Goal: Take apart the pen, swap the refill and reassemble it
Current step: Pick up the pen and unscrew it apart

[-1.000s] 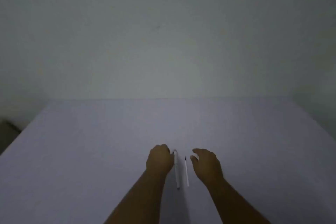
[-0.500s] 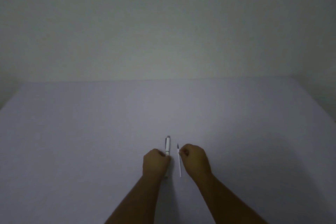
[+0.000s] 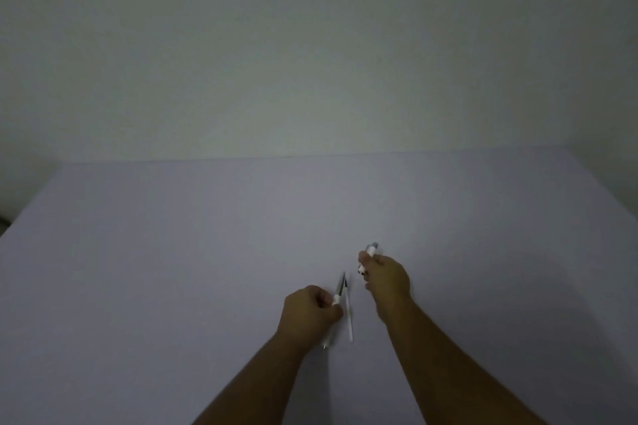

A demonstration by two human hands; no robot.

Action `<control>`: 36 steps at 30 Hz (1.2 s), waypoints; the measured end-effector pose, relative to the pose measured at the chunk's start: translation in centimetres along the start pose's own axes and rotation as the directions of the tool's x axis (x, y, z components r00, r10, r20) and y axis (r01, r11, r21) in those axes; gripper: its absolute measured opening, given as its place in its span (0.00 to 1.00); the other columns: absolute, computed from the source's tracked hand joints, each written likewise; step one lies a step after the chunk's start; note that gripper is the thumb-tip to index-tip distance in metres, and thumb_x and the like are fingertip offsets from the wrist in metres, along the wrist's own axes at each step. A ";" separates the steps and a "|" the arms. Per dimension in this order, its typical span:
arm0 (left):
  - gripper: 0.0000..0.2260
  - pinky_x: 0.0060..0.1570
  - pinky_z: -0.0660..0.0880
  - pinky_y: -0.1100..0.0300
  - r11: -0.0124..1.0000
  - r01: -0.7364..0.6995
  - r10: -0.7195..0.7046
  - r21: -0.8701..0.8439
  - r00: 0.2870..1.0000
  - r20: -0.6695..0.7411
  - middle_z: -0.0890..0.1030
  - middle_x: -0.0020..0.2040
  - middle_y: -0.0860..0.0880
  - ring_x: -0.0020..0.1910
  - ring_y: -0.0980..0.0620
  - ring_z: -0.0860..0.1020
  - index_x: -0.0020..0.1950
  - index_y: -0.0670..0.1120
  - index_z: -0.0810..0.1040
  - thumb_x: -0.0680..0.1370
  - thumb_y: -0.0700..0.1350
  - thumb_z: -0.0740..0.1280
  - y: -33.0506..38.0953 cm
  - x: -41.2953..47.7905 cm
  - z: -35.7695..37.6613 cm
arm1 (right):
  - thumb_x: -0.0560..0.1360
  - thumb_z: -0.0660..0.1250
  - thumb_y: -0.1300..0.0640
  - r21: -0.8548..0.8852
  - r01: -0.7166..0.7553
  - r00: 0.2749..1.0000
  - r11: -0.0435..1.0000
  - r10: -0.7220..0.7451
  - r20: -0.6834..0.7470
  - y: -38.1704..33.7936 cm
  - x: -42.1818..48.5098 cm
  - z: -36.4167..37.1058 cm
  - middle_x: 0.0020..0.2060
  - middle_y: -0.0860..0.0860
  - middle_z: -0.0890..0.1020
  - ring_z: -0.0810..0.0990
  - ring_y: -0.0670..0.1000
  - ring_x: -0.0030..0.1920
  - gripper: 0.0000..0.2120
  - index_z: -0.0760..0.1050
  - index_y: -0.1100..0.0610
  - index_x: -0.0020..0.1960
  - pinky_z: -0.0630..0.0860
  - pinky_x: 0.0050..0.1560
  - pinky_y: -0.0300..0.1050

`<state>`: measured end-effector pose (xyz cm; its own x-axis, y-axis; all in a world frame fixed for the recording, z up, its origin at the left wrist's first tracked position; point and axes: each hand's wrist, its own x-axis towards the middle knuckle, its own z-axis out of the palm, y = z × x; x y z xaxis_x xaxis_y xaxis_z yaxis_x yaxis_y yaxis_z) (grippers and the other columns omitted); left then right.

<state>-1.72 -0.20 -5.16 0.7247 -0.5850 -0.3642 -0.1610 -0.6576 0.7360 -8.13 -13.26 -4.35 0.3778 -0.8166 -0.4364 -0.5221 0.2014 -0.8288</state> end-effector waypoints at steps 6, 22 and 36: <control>0.06 0.44 0.77 0.60 0.995 0.056 -0.059 -0.077 0.998 -0.037 0.82 0.39 0.50 0.40 0.51 0.80 0.45 0.47 0.83 0.69 0.44 0.72 -0.7 0.3 -0.2 | 0.69 0.72 0.54 -0.394 0.098 0.993 0.914 -0.061 0.104 3.1 -0.3 -1.0 0.44 0.57 0.84 0.80 0.54 0.42 0.12 0.78 0.61 0.47 0.73 0.44 0.44; 0.06 0.29 0.67 0.81 0.999 -0.042 0.044 0.025 0.995 -0.087 0.79 0.37 0.56 0.36 0.60 0.75 0.47 0.48 0.83 0.71 0.45 0.70 -1.1 -0.9 -0.1 | 0.70 0.71 0.53 -0.457 0.180 0.983 0.871 -0.169 0.066 4.3 -0.9 -0.6 0.46 0.58 0.82 0.80 0.57 0.46 0.14 0.78 0.63 0.48 0.77 0.49 0.51; 0.09 0.37 0.72 0.69 0.988 -0.151 0.153 -0.043 0.987 0.045 0.82 0.41 0.49 0.36 0.57 0.77 0.52 0.44 0.80 0.79 0.46 0.62 0.0 -2.8 -0.6 | 0.73 0.68 0.56 0.173 0.084 0.954 0.981 -0.130 0.272 1.3 -4.8 -0.9 0.25 0.43 0.78 0.73 0.42 0.30 0.09 0.80 0.52 0.34 0.69 0.36 0.37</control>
<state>-3.38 1.73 -3.75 0.6608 -0.6995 -0.2721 -0.2400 -0.5405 0.8064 -11.32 -9.60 -3.04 0.6359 -0.6577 -0.4039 -0.3479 0.2228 -0.9107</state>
